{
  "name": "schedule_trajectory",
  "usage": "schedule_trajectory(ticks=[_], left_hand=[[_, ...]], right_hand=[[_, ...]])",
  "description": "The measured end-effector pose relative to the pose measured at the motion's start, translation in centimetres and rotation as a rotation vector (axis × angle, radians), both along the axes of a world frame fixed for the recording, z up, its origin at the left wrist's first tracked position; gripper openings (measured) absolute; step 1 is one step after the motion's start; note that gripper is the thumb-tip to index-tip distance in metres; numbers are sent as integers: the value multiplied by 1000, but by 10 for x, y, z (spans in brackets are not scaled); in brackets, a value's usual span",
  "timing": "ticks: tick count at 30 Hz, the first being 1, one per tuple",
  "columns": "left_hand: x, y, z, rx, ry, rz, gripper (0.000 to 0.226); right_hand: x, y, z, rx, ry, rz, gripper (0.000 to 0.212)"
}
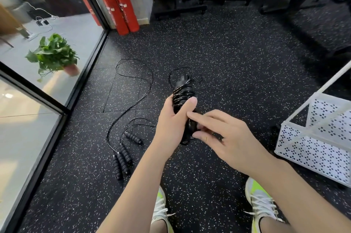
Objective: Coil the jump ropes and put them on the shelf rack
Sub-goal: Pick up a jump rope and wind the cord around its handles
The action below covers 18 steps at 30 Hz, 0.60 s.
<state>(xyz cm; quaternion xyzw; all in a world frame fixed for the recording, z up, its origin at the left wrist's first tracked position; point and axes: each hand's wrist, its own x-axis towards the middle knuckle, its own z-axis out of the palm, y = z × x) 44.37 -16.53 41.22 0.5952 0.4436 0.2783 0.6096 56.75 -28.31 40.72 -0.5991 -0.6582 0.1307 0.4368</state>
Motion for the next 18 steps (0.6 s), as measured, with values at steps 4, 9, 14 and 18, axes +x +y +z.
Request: schedule_trajectory(ticks=[4,9,14,18], left_hand=[[-2,1,0,-4,-23,-11,40],[-1,4,0,-38,-76,42,45],[2,0,-2,99,-16,63,45],[4,-5,-1,182,47,26,50]], right_hand=[[-2,0,2,-19,15,-31,35],[-1,-1,-1,27,59,-74,27],[-3,5,-7,81,19,-85,26],[-1,6,-10,103,0,-149,26]])
